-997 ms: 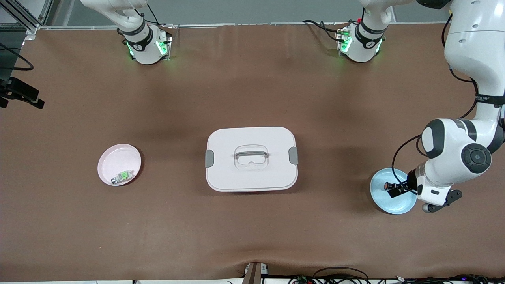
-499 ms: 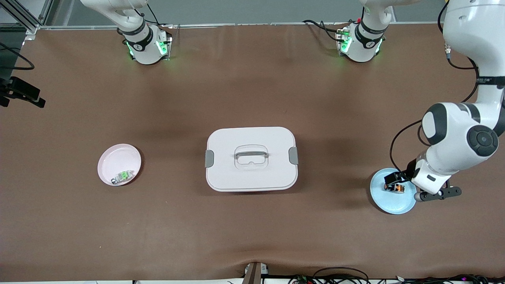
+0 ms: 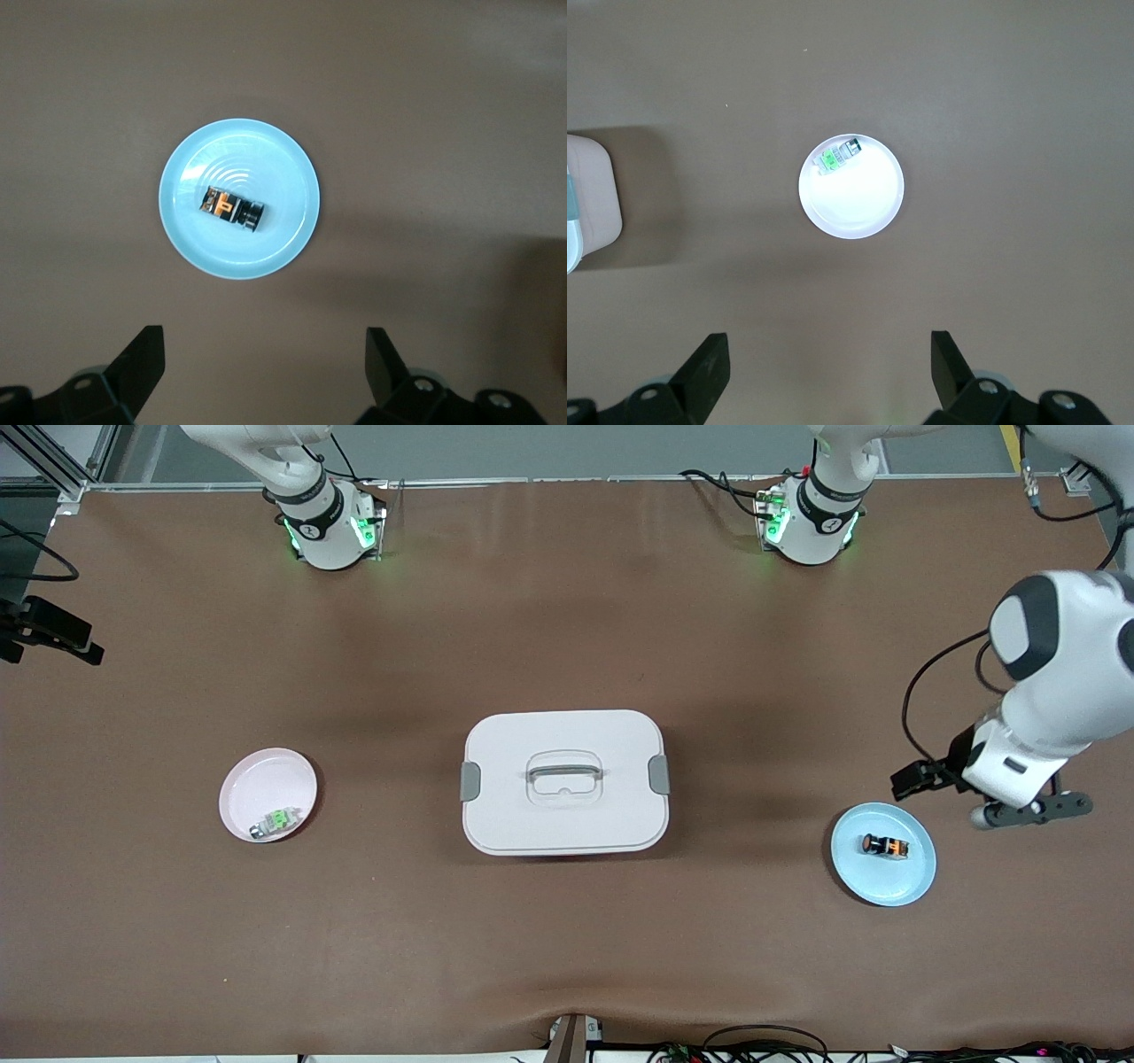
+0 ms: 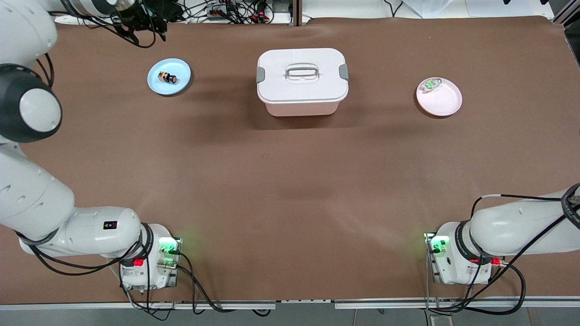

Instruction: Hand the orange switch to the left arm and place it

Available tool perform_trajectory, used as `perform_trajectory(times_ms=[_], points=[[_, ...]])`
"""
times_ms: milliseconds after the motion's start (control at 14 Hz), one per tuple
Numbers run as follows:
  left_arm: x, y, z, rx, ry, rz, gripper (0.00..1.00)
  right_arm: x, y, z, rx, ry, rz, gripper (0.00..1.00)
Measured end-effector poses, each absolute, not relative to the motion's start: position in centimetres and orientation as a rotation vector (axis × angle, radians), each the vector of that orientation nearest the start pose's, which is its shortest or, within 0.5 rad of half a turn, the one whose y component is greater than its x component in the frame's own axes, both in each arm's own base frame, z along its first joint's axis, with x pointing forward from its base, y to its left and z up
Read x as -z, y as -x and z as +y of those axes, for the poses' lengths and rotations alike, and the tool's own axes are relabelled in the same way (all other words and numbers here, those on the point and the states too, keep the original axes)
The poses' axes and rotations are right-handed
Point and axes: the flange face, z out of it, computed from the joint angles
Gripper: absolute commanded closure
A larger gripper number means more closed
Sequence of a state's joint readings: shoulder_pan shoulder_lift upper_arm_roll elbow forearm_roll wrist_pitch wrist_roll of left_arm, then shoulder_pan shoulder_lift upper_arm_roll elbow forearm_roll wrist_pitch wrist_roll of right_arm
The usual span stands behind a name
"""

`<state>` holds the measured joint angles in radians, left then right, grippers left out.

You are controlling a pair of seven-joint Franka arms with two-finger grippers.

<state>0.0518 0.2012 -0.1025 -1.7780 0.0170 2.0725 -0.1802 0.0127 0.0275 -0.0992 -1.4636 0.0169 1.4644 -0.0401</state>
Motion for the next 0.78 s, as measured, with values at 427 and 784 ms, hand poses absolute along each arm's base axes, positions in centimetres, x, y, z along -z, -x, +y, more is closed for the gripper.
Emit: perform_trajectory(times_ms=[427, 784], points=[[-51.6, -58.7, -3.7, 0.053, 3.134, -0.138, 0.00, -65.0, -55.1, -4.5, -0.041, 3.125, 0.070, 0.00], [-54.8, -56.8, -3.6, 0.080, 3.128, -0.035, 0.00, -65.0, -55.1, -4.5, -0.040, 3.125, 0.071, 0.00]])
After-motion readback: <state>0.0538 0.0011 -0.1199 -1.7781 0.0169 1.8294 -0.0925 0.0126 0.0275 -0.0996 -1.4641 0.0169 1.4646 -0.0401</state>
